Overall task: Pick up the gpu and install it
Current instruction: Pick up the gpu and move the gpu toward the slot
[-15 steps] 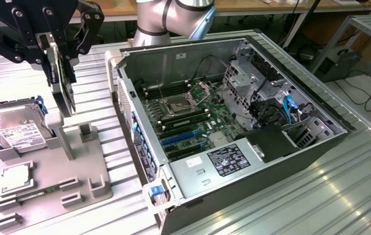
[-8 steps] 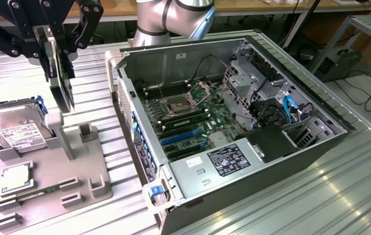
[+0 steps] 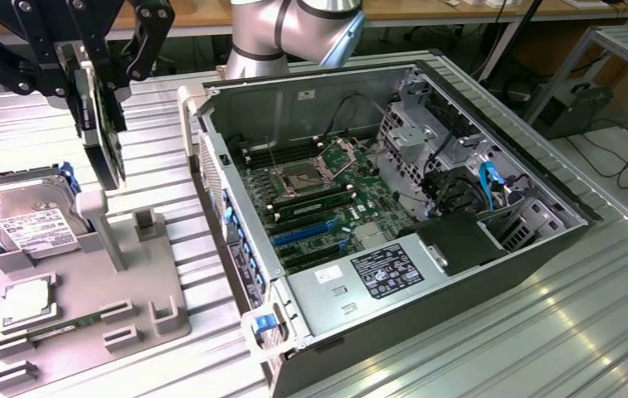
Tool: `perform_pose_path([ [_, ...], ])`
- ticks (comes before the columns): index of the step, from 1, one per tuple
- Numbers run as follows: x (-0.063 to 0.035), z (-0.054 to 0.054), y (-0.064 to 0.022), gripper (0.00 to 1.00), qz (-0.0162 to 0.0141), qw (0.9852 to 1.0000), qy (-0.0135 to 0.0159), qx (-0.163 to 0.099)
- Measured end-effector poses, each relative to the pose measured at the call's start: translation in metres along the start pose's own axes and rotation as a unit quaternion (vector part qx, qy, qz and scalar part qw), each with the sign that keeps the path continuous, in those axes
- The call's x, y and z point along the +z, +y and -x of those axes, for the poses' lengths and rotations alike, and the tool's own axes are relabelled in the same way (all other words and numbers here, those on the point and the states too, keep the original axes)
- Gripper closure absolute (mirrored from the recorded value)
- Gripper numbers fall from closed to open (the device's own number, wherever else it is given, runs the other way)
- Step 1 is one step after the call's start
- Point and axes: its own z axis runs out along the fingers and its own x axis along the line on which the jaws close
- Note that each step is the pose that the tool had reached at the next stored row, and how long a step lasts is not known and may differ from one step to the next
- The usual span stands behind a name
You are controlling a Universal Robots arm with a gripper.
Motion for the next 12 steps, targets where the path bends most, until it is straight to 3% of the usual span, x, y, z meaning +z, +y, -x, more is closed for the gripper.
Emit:
perform_pose_path([
  [12, 0.0003, 0.012, 0.0000, 0.72, -0.0001, 1.0000, -0.0001, 0.000],
])
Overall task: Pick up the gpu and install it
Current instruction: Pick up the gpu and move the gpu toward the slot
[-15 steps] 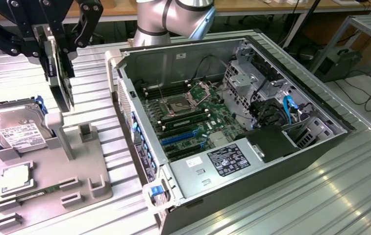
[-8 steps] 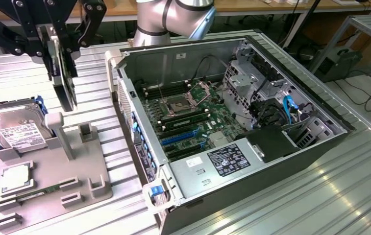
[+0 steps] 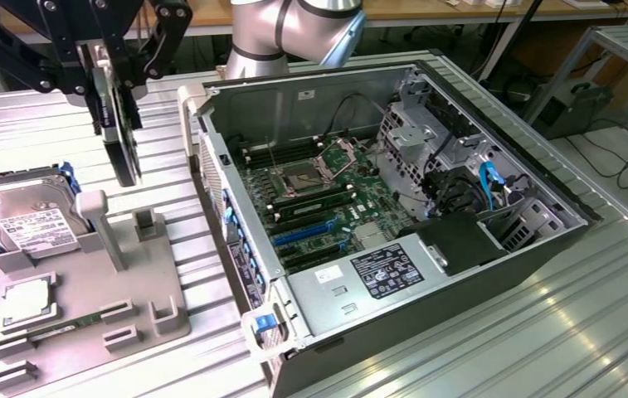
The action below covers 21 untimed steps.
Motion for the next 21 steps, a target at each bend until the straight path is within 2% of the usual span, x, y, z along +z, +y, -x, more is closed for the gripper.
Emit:
perform_pose_path([
  [21, 0.0003, 0.016, -0.0001, 0.72, 0.0000, 1.0000, 0.0000, 0.000],
])
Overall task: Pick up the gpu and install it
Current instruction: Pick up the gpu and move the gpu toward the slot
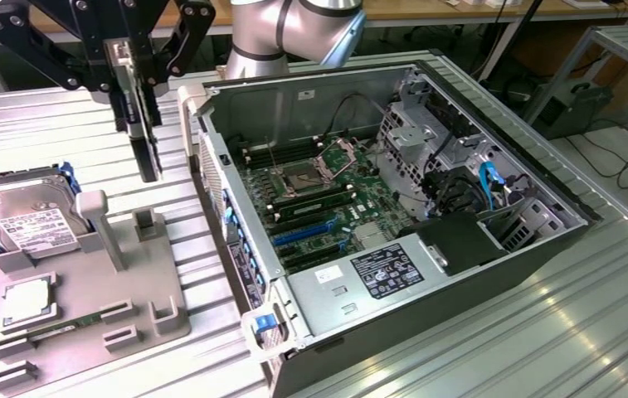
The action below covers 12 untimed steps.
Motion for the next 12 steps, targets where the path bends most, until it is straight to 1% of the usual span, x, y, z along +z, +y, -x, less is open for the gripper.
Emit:
perform_pose_path([
  [12, 0.0001, 0.0070, 0.0000, 0.72, 0.0000, 1.0000, 0.0000, 0.000],
])
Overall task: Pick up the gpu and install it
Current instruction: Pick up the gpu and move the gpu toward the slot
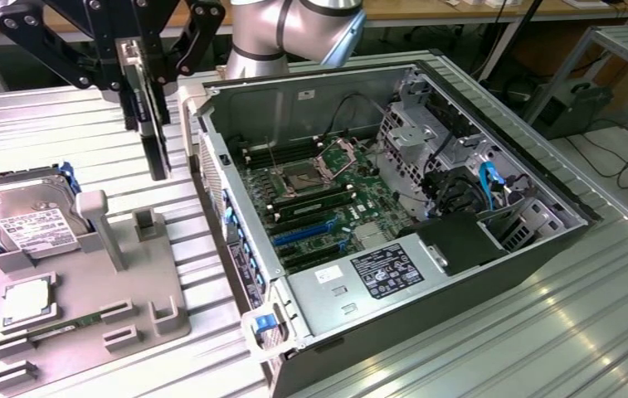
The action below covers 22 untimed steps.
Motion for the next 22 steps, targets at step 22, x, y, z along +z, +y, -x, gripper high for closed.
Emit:
perform_pose_path([
  [22, 0.0004, 0.015, -0.0001, 0.72, 0.0000, 1.0000, 0.0000, 0.000],
])
